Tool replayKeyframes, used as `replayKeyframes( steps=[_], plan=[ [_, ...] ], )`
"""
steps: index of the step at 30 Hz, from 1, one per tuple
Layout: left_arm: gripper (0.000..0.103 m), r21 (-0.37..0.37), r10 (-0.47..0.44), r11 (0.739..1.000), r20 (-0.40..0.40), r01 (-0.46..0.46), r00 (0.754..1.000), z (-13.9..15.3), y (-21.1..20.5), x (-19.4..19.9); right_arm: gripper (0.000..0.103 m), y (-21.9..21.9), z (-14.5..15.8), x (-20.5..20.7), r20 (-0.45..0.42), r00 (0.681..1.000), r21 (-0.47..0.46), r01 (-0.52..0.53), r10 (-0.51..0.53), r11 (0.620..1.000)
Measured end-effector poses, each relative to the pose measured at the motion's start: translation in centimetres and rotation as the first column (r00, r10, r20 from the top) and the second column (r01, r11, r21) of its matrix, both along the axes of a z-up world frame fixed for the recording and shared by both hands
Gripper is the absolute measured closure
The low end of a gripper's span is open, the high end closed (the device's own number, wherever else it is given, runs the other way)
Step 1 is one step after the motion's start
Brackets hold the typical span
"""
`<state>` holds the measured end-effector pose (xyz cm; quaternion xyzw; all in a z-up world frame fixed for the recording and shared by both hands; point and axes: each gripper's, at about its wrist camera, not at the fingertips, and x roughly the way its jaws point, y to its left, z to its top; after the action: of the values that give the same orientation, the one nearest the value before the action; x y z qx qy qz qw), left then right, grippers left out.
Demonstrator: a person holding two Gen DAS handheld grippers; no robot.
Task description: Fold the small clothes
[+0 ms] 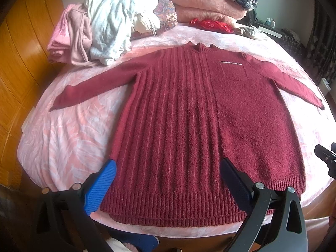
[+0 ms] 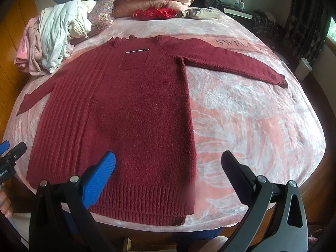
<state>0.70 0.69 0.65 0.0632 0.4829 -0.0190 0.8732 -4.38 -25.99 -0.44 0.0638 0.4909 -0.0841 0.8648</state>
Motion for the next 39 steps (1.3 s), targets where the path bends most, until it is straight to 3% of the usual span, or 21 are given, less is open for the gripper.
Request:
replayKeyframes(
  steps=[39],
  plan=[
    [0.004,0.011,0.004,1.000,0.002,-0.004,1.000,0.00,-0.21,0.26,0.003,-0.50,0.12,0.32,-0.005,1.000,0.004,0.007,-0.007,1.000]
  ],
)
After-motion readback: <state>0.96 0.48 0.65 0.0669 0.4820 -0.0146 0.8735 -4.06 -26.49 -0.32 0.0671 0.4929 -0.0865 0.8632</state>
